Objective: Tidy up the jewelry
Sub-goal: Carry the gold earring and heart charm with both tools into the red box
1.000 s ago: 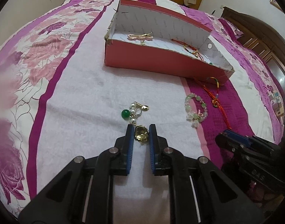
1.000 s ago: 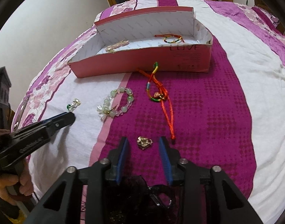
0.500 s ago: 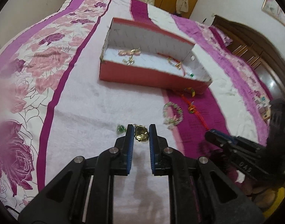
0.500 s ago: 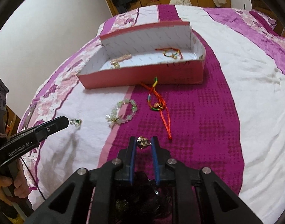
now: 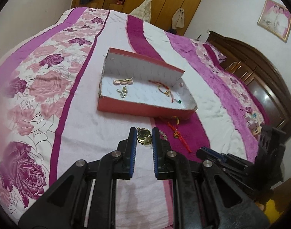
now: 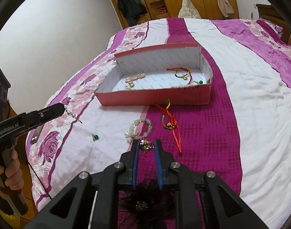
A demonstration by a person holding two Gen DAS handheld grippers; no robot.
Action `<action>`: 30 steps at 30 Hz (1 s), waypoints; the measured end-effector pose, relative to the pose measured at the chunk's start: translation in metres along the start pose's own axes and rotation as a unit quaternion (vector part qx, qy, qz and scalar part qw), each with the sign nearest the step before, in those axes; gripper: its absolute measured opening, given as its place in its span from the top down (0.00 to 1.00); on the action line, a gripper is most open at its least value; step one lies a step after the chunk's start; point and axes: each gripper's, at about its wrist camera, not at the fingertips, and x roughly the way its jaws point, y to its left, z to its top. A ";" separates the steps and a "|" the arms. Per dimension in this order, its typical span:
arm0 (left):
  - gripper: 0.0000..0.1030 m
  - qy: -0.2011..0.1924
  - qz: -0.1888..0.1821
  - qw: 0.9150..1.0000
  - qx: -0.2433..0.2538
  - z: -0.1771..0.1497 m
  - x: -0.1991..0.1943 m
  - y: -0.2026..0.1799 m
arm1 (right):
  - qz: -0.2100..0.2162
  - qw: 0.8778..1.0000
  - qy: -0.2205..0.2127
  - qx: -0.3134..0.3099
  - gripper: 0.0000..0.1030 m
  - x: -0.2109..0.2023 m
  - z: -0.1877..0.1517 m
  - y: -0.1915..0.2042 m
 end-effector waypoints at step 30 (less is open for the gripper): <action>0.93 -0.080 0.067 0.992 0.065 0.044 0.012 -0.024 | -0.021 0.993 -0.112 -0.040 0.83 -0.029 0.054 0.011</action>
